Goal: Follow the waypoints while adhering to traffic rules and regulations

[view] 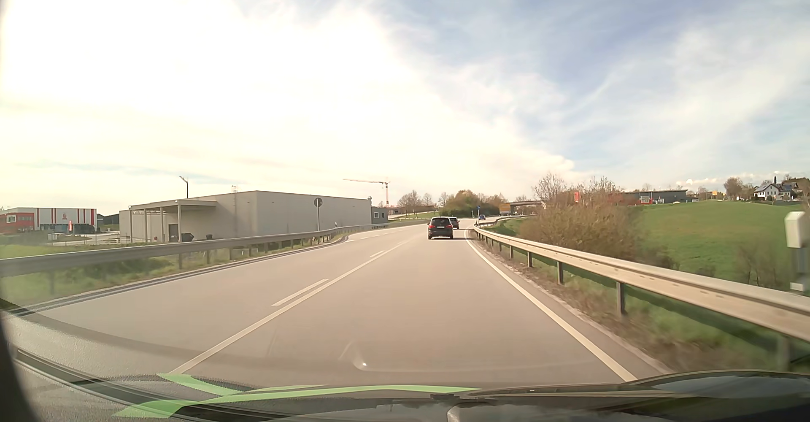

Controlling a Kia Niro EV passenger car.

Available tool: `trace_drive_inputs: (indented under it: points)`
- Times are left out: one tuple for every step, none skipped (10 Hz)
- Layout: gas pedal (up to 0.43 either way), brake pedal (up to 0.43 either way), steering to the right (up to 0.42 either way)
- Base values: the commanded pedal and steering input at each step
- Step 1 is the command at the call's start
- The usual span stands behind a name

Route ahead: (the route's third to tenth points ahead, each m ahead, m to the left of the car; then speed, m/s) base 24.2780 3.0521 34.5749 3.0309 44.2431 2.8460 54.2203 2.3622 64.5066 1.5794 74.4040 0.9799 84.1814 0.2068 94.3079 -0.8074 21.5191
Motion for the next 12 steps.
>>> trace_drive_inputs:
  points:
    - [0.189, 0.000, 0.000]
    - [0.189, 0.000, 0.000]
    - [0.189, 0.000, 0.000]
    - [0.189, 0.000, 0.000]
    - [0.189, 0.000, 0.001]
    - [0.189, 0.000, 0.002]
    - [0.189, 0.000, 0.003]
    - [0.189, 0.000, 0.003]
    - [0.177, 0.000, 0.003]
    - [0.177, 0.000, 0.003]
    - [0.177, 0.000, 0.003]
    - [0.177, 0.000, 0.003]
